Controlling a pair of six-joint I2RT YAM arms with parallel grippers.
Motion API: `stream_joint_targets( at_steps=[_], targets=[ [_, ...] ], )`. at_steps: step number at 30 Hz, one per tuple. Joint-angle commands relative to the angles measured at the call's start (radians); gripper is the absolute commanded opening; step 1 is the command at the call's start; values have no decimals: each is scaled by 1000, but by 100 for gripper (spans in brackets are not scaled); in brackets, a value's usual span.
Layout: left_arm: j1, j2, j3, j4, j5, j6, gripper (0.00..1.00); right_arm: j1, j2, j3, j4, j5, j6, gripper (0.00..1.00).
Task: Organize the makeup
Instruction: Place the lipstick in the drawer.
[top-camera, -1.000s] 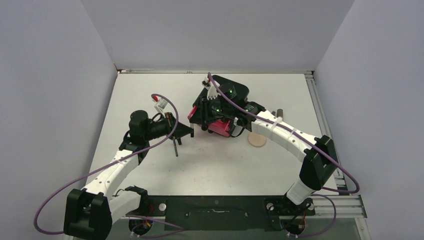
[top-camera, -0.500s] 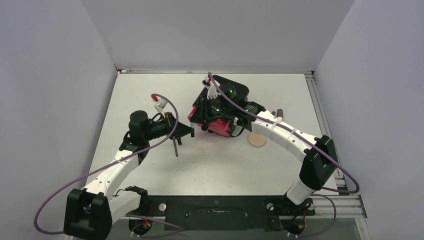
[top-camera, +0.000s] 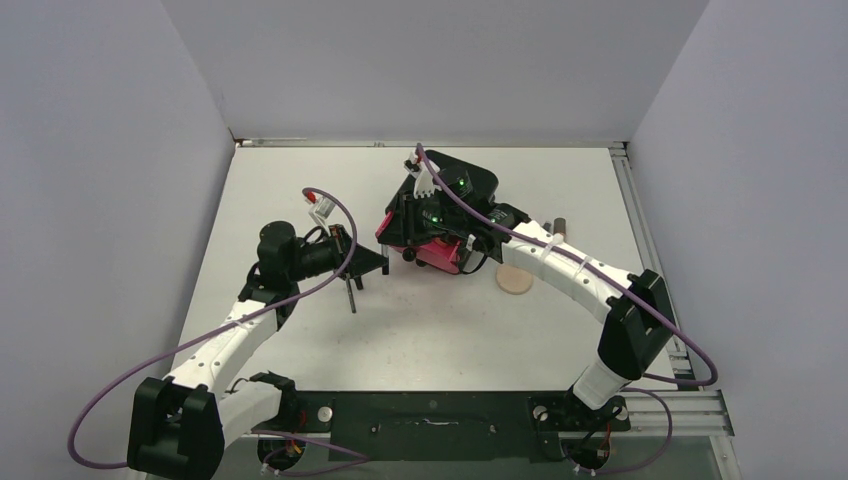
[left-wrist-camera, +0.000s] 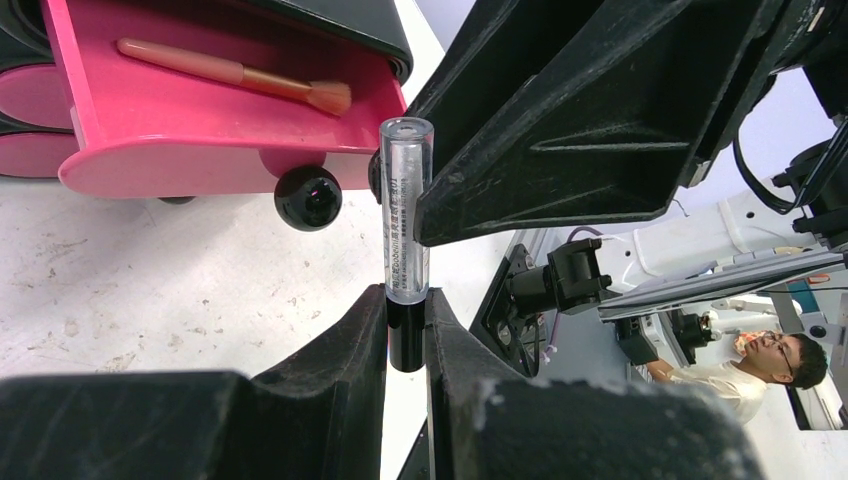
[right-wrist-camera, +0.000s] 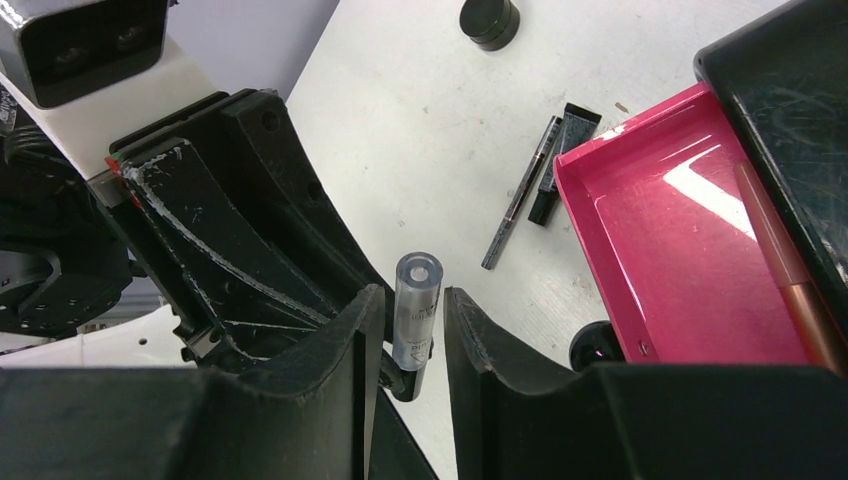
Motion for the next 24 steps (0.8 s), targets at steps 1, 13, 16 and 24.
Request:
stream_joint_targets(
  at_steps=[1, 13, 16, 24],
  targets=[
    [1, -2, 5, 57, 21, -2, 0, 8, 17, 10, 50, 11, -2, 26],
    [1, 28, 27, 9, 14, 10, 7, 8, 3, 9, 45, 28, -3, 5],
    [4, 62, 64, -57, 63, 32, 38, 7, -8, 10, 40, 47, -5, 5],
    [46, 26, 106, -227, 31, 127, 82, -2, -39, 14, 22, 138, -16, 5]
  ],
)
